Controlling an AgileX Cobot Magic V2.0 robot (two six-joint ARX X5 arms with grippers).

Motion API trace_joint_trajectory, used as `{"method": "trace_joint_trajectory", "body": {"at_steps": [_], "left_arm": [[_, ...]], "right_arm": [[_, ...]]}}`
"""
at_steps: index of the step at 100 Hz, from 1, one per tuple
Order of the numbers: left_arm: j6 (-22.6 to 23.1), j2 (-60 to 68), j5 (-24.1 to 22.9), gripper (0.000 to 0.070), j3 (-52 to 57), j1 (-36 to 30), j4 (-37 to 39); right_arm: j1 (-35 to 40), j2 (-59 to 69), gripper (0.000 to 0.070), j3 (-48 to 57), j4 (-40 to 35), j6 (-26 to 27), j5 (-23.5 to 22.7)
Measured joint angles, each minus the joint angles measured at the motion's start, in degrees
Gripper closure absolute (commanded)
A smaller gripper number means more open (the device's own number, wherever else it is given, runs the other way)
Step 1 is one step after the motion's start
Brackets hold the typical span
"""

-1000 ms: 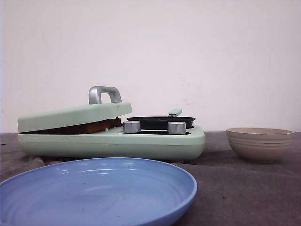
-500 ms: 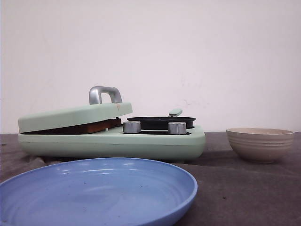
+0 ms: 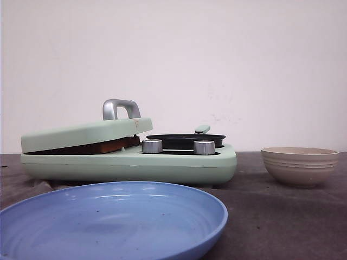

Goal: Make breakfast with bread and shrimp

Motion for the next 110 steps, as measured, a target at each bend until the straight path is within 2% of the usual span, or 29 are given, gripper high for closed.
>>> {"method": "trace_joint_trajectory", "body": {"at_steps": [20,45,82,90,103,110], "left_arm": [[2.25,0.00,-0.92,0.0699,0.00,0.00,-0.09],[4.48,0.00,-1.38,0.0700,0.00,0.00,-1.03],[4.55,0.00,-1.38,0.0700,0.00,0.00,-1.42],[4.55,0.00,-1.38,0.0700,0.00,0.00,-1.42],[4.55,0.00,-1.38,0.0700,0.00,0.00,-1.42],[4.55,0.00,-1.38,0.0700,0.00,0.00,-1.42]], "right_arm": [[-0.04,-3.30,0.0695,-9.49,3.30,0.90,0.24],[-0.04,-4.76,0.0695,-15.58,6.05,1.38,0.59],[-0.04,-4.76,0.0695,-16.17,7.15,1.38,1.09],[-0.04,-4.76,0.0695,-16.17,7.28,1.36,1.99],[-0.04,-4.76,0.0696,-16.17,7.39,1.38,5.88],[-0.09,-4.76,0.0696,-16.17,7.39,1.38,6.23]]}}
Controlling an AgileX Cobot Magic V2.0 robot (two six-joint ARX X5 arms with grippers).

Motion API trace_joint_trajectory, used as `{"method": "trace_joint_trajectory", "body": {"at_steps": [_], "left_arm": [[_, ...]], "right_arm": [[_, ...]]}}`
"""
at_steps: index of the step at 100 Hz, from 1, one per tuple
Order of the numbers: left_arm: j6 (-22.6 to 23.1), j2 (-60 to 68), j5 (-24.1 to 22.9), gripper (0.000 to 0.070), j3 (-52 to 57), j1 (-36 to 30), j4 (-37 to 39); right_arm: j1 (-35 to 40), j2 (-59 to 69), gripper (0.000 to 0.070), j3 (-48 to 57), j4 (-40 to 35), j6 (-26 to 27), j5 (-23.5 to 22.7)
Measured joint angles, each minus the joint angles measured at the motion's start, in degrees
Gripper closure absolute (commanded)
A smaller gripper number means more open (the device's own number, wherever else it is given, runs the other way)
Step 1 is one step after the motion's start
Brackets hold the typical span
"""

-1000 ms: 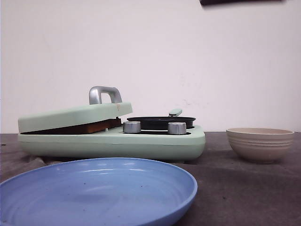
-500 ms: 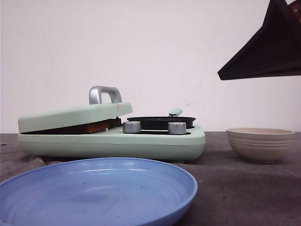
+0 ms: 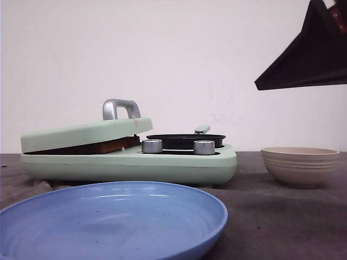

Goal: Make breakfast with bread and shrimp

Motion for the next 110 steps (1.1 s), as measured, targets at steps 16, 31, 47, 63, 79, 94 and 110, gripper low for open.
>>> {"method": "trace_joint_trajectory", "body": {"at_steps": [16,31,47,63,79,94,110], "left_arm": [[0.00,0.00,0.00,0.0700,-0.02,0.00,0.00],[0.00,0.00,0.00,0.0700,0.00,0.00,0.00],[0.00,0.00,0.00,0.0700,0.00,0.00,0.00],[0.00,0.00,0.00,0.0700,0.00,0.00,0.00],[0.00,0.00,0.00,0.0700,0.00,0.00,0.00],[0.11,-0.04,-0.68,0.0700,-0.26,0.94,-2.51],[6.75,-0.04,-6.08,0.0700,-5.60,4.94,7.78]], "right_arm": [[0.00,0.00,0.0695,0.00,0.00,0.00,-0.04],[-0.02,0.00,0.0696,0.00,0.00,0.00,-0.04],[0.00,0.00,0.0696,0.00,0.00,0.00,-0.04],[-0.02,0.00,0.0696,0.00,0.00,0.00,-0.07],[-0.02,0.00,0.0696,0.00,0.00,0.00,-0.04],[0.00,0.00,0.0696,0.00,0.02,0.00,-0.04],[0.00,0.00,0.0696,0.00,0.02,0.00,-0.04]]}}
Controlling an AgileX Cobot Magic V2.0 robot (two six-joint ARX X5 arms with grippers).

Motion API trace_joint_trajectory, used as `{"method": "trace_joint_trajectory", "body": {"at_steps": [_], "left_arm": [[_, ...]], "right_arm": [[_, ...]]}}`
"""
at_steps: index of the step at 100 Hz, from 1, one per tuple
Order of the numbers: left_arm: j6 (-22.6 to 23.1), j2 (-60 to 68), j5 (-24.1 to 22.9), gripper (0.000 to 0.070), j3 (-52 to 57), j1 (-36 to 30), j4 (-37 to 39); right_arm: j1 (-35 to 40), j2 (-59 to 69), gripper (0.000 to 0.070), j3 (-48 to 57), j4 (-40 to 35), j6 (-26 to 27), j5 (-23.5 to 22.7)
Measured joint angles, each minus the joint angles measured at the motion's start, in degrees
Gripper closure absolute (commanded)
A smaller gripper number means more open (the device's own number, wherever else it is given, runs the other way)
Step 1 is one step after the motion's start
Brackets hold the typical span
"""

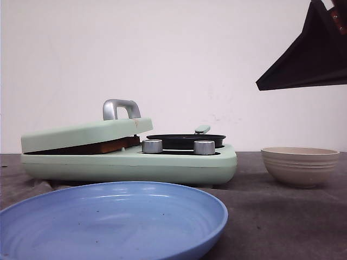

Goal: Make breakfast with bread and shrimp

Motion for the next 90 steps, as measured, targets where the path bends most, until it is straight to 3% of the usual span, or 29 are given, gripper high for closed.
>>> {"method": "trace_joint_trajectory", "body": {"at_steps": [10,17,34,52,90], "left_arm": [[5.75,0.00,-0.09,0.0700,-5.84,3.58,10.93],[8.28,0.00,0.42,0.0700,-8.70,5.84,14.27],[10.40,0.00,1.20,0.0700,-12.63,9.66,14.19],[11.28,-0.11,5.64,0.0700,-12.66,10.43,5.33],[13.22,-0.11,4.68,0.0700,-12.63,10.43,4.96]], "right_arm": [[0.00,0.00,0.0696,0.00,0.00,0.00,0.00],[-0.02,0.00,0.0696,0.00,0.00,0.00,0.00],[0.00,0.00,0.0696,0.00,0.02,0.00,-0.02],[-0.02,0.00,0.0696,0.00,0.04,0.00,-0.04],[0.00,0.00,0.0696,0.00,0.11,0.00,-0.11]]}}
